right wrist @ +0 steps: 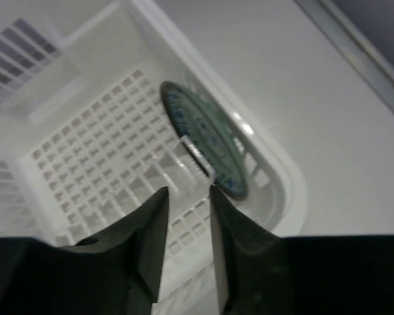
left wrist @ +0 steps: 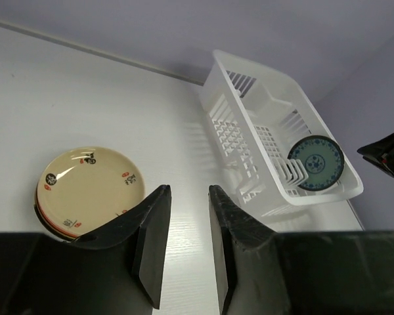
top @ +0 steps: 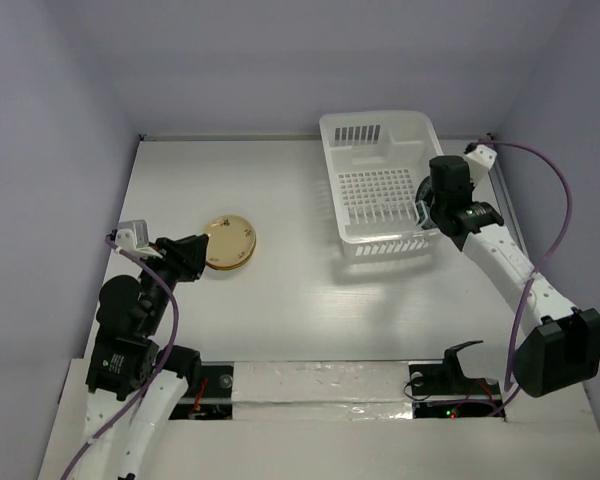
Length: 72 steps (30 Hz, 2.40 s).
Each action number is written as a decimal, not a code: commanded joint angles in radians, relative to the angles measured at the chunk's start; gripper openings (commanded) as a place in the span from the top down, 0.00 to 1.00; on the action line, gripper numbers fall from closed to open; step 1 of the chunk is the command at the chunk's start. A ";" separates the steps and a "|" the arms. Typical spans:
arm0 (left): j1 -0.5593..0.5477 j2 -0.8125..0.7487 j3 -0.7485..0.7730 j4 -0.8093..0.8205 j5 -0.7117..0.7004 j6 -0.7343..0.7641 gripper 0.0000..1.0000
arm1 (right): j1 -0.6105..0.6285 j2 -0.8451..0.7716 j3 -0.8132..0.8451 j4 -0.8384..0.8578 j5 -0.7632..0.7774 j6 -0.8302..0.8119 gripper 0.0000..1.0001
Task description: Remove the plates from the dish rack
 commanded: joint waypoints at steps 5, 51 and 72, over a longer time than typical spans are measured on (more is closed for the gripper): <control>-0.021 -0.022 -0.016 0.061 0.044 0.009 0.66 | -0.090 0.069 0.064 -0.121 0.069 -0.132 0.60; -0.039 -0.010 -0.019 0.063 0.053 0.009 0.64 | 0.011 0.105 0.194 -0.166 0.282 -0.350 1.00; -0.039 -0.045 -0.003 0.025 -0.090 -0.011 0.63 | 0.551 0.456 0.459 0.194 -0.635 0.045 1.00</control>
